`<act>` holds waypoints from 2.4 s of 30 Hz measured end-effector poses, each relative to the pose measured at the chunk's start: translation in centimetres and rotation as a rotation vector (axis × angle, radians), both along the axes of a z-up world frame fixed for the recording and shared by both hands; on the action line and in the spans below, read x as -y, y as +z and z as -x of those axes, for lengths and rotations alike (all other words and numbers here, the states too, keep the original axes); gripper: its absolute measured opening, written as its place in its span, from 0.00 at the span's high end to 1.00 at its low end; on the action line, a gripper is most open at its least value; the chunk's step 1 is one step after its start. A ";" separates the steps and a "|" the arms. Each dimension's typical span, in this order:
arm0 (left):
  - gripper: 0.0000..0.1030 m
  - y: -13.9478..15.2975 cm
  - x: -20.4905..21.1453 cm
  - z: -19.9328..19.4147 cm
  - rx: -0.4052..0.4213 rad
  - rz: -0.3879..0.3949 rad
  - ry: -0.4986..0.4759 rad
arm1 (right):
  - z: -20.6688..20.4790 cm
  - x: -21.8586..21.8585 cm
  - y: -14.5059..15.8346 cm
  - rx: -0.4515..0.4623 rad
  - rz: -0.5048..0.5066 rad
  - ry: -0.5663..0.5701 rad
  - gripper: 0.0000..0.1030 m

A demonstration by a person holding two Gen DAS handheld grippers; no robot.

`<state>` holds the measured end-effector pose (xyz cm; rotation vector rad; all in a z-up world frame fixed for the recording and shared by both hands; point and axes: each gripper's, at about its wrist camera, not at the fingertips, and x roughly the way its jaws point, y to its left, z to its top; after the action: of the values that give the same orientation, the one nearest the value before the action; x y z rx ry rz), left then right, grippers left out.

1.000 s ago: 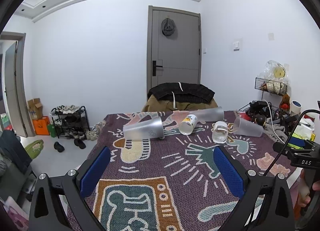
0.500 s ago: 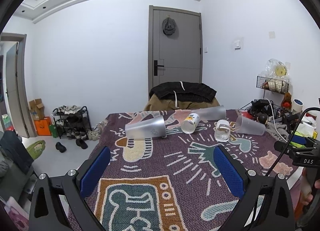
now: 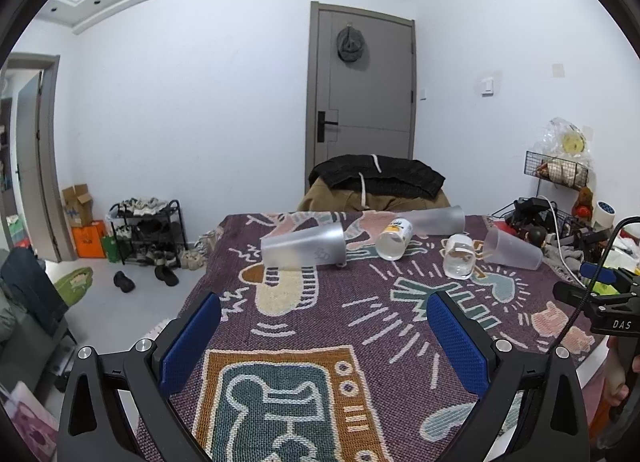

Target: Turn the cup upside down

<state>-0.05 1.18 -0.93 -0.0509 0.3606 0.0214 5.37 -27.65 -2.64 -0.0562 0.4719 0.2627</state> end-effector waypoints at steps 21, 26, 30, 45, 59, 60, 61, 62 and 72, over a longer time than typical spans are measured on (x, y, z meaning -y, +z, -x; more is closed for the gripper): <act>0.00 -1.5 -5.6 -5.4 -0.012 0.072 0.090 | -11.1 -3.1 3.1 -0.133 -0.148 -0.005 0.00; 0.00 -2.6 -7.3 -6.1 -0.033 0.073 0.123 | -15.2 -4.0 2.6 -0.205 -0.189 -0.014 0.00; 0.00 -3.5 -8.8 -6.3 -0.045 0.079 0.153 | -18.3 -4.8 1.7 -0.256 -0.203 -0.028 0.00; 0.00 -7.8 -13.8 -7.8 -0.148 0.163 0.232 | -27.8 -8.4 -2.4 -0.408 -0.215 -0.066 0.01; 0.00 -8.8 -14.6 -8.1 -0.187 0.204 0.221 | -35.8 -9.5 -6.4 -0.534 -0.247 -0.157 0.01; 0.00 -8.8 -14.6 -8.2 -0.188 0.206 0.221 | -36.2 -9.6 -6.6 -0.541 -0.250 -0.157 0.01; 0.00 -8.8 -14.6 -8.2 -0.190 0.207 0.222 | -36.5 -9.7 -6.9 -0.551 -0.250 -0.157 0.01; 0.00 -8.9 -14.7 -8.3 -0.192 0.210 0.221 | -36.8 -9.8 -7.1 -0.558 -0.247 -0.160 0.01; 0.00 -8.5 -14.4 -8.2 -0.183 0.192 0.224 | -34.4 -9.4 -6.7 -0.595 -0.270 -0.083 0.34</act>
<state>8.14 15.57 -9.39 -0.2806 0.5377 0.2142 39.77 -18.30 -9.35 0.3130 1.0225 0.2577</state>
